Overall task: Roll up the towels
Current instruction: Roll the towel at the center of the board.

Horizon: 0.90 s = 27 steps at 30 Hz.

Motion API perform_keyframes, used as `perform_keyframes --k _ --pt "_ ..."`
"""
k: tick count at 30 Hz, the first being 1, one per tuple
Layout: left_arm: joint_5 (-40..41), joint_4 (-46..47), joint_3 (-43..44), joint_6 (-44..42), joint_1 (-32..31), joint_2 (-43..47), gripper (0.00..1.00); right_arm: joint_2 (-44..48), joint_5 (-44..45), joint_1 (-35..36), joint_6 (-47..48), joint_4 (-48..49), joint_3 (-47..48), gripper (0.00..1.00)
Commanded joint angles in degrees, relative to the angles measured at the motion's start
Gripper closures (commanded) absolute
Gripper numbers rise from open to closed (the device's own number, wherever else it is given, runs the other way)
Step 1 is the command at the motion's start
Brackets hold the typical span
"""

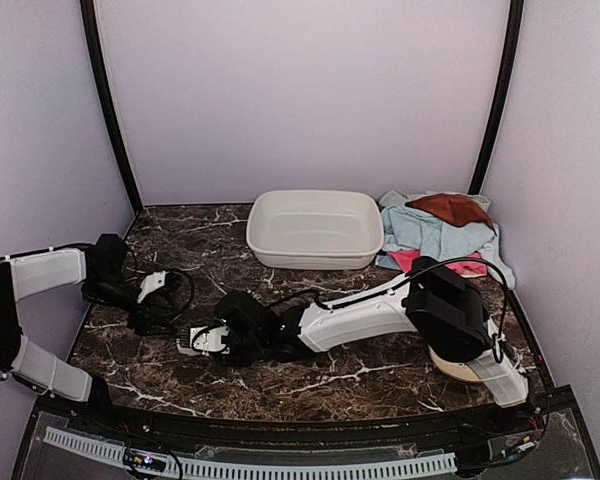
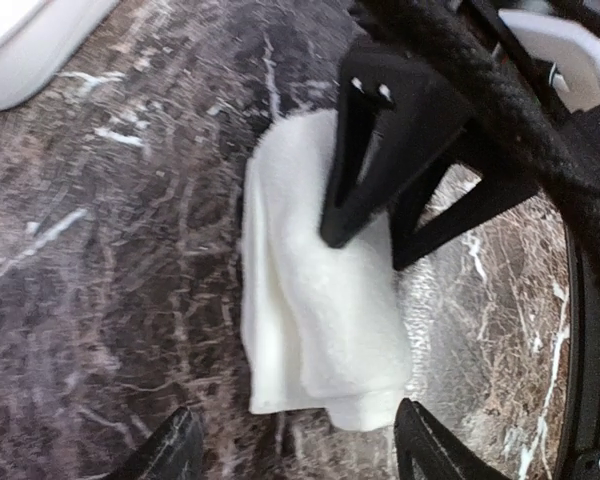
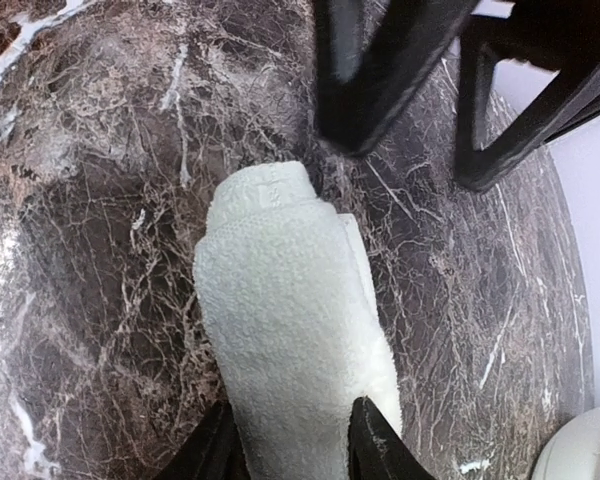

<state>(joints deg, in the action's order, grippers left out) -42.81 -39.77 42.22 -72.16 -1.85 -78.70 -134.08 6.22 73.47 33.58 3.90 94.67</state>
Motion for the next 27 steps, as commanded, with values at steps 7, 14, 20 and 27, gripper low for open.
perform_keyframes --k 7,14,20,27 --pt "-4.82 -3.17 -1.99 -8.45 3.33 9.66 0.34 -8.93 -20.71 -5.79 -21.41 -25.55 12.88 0.77" --pt "-1.94 3.85 -8.2 -9.36 0.7 19.69 0.35 -14.93 -30.73 -8.96 -37.04 -34.83 26.17 0.85" --pt "8.23 16.87 -15.56 -9.49 -11.53 23.99 0.34 -17.35 -34.38 -10.07 -46.06 -34.78 27.53 0.89" --pt "22.74 31.25 -19.18 -6.37 -20.37 18.88 0.34 -15.82 -40.06 -11.09 -51.79 -29.69 23.29 0.9"
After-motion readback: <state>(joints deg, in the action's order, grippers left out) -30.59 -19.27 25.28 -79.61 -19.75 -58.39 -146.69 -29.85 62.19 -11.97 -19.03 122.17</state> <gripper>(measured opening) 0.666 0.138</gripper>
